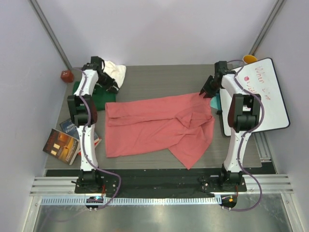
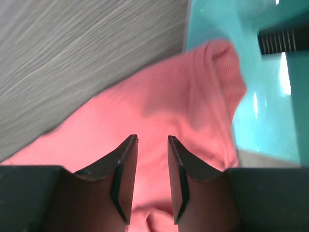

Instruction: Fold and stack the t-shirts

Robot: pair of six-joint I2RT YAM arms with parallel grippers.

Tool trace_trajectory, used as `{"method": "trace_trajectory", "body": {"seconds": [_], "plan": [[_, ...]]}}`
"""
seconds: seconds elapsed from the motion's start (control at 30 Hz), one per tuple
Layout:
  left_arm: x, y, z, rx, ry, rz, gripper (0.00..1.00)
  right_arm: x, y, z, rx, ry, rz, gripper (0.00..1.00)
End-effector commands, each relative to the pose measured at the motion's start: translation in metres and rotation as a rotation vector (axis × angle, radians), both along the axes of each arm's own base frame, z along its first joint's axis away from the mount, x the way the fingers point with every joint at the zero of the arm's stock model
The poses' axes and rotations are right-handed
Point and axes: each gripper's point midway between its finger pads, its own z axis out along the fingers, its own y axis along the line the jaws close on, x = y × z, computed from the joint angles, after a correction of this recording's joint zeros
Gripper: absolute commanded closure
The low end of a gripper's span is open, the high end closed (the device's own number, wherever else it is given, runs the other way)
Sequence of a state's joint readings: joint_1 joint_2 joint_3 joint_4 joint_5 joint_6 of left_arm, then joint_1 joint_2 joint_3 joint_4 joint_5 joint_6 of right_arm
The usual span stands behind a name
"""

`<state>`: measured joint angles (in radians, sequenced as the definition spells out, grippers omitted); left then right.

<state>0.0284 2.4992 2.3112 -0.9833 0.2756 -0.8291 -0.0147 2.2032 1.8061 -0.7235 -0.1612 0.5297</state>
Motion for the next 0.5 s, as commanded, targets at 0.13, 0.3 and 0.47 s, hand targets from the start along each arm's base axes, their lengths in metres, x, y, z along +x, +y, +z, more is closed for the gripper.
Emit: {"method": "trace_trajectory", "body": {"seconds": [0.13, 0.3, 0.47], "plan": [[-0.028, -0.046, 0.108, -0.025, -0.222, -0.138, 0.68, -0.034, 0.019, 0.116, 0.063, -0.269, 0.083, 0.6], [-0.11, -0.094, 0.068, -0.02, -0.076, -0.309, 0.67, -0.12, 0.038, 0.075, 0.059, -0.082, 0.18, 0.6], [-0.181, -0.098, -0.001, -0.048, 0.099, -0.316, 0.84, -0.195, 0.057, 0.045, 0.043, 0.038, 0.266, 0.63]]}}
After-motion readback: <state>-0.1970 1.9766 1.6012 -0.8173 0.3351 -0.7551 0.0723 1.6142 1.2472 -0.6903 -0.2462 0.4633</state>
